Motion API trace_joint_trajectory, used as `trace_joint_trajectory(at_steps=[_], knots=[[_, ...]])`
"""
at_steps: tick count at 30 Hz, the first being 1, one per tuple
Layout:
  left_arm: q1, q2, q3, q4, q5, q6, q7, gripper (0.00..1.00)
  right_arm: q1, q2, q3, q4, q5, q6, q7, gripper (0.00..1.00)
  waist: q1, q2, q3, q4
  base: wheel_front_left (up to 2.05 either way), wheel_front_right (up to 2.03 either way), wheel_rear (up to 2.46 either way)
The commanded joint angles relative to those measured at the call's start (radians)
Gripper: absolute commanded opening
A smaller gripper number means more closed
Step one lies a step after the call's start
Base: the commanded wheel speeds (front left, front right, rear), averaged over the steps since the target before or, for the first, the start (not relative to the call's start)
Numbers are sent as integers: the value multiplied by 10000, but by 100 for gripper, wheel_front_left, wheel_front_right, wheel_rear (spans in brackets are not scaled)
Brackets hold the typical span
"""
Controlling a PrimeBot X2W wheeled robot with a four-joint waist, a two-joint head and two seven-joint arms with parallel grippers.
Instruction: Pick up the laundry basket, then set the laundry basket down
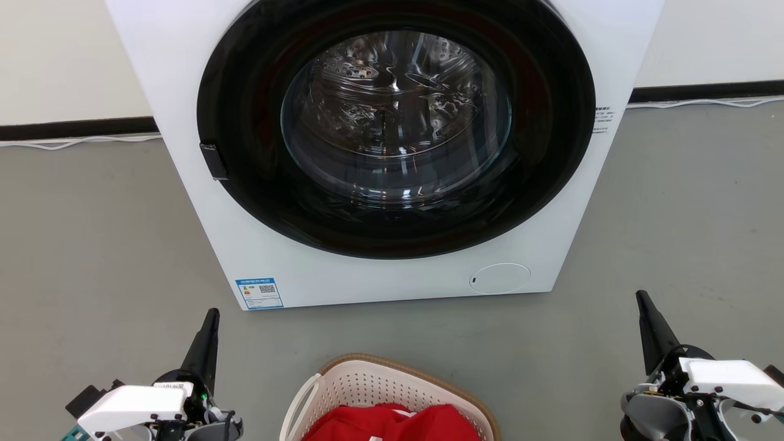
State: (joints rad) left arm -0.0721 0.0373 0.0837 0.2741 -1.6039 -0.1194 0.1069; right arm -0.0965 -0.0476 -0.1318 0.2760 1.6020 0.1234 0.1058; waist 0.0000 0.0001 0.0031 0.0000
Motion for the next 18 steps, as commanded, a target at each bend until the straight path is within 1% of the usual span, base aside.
trace_joint_trajectory(at_steps=[1, 18], knots=[[-359, 129, 297, -292, -50, -113, 60, 0, -114, -26, 184, -313, 69, 73, 72, 0, 0, -1, 0, 0, 0, 0, 0], [-359, 129, 297, -292, -50, -113, 60, 0, -114, -26, 184, -313, 70, 73, 72, 0, 0, -1, 0, 0, 0, 0, 0]])
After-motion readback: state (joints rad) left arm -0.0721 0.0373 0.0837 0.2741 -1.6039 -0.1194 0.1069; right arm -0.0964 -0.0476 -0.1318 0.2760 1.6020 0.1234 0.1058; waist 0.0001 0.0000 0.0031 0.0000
